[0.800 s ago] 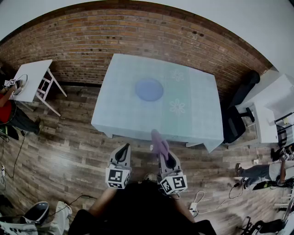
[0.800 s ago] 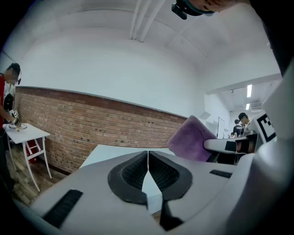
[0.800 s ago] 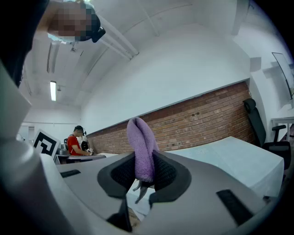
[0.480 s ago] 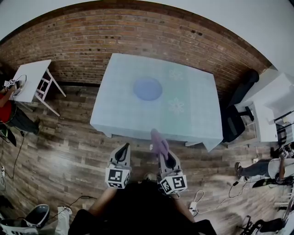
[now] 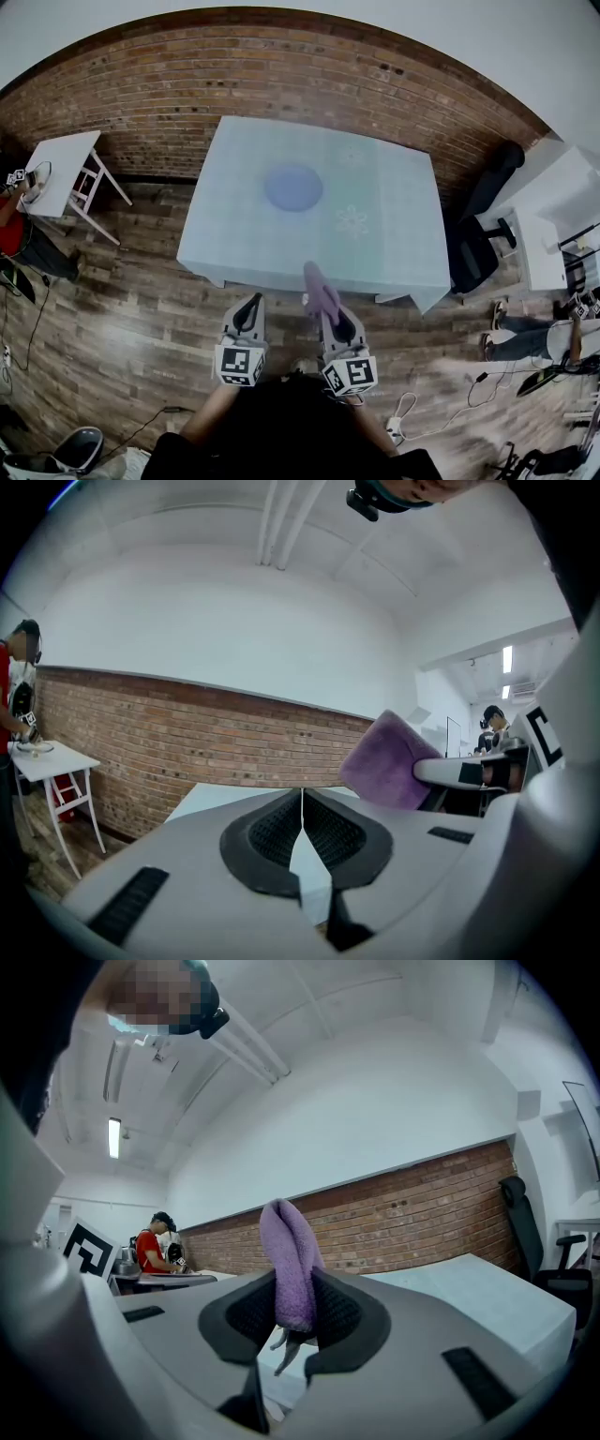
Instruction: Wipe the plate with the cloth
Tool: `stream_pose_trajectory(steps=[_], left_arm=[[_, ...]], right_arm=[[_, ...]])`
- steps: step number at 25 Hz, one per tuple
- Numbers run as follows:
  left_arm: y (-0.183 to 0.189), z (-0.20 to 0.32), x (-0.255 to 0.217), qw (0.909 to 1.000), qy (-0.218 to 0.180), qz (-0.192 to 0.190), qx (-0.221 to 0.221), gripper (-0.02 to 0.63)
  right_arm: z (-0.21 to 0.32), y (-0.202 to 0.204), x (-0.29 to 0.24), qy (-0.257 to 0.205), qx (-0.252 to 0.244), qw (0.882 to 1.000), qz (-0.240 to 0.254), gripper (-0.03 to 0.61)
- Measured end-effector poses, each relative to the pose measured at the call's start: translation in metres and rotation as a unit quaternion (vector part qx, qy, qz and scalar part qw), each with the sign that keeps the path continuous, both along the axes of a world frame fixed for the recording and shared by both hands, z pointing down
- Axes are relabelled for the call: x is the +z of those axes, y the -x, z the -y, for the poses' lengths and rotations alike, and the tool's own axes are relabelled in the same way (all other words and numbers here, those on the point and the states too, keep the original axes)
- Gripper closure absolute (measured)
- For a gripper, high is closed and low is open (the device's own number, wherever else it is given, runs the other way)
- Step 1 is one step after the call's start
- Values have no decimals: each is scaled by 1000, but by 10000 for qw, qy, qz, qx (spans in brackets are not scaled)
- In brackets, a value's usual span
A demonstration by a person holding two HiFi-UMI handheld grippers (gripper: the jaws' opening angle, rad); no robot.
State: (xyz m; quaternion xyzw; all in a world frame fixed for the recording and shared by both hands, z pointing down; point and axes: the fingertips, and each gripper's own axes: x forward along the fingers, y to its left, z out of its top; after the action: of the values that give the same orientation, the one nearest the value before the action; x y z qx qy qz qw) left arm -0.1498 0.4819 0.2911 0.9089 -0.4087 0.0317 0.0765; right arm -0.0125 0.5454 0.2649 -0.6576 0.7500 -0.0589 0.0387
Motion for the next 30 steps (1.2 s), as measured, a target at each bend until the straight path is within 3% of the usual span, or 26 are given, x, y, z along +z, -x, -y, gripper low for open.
stream_pose_trajectory(steps=[10,18,30], left_arm=[[-55,-6,-1,9996,-106,139,-210,577],[-78,1,5,9983,-27,235,-534,577],[-87,56,26,9984,239,212,-474,577]], right_arm=[[-1,-45,4,-100,-391,9992,-9,489],[7,-79,7,-129,-583,9982,26,488],[60,-74,19,71,-664,9977,-64,488]])
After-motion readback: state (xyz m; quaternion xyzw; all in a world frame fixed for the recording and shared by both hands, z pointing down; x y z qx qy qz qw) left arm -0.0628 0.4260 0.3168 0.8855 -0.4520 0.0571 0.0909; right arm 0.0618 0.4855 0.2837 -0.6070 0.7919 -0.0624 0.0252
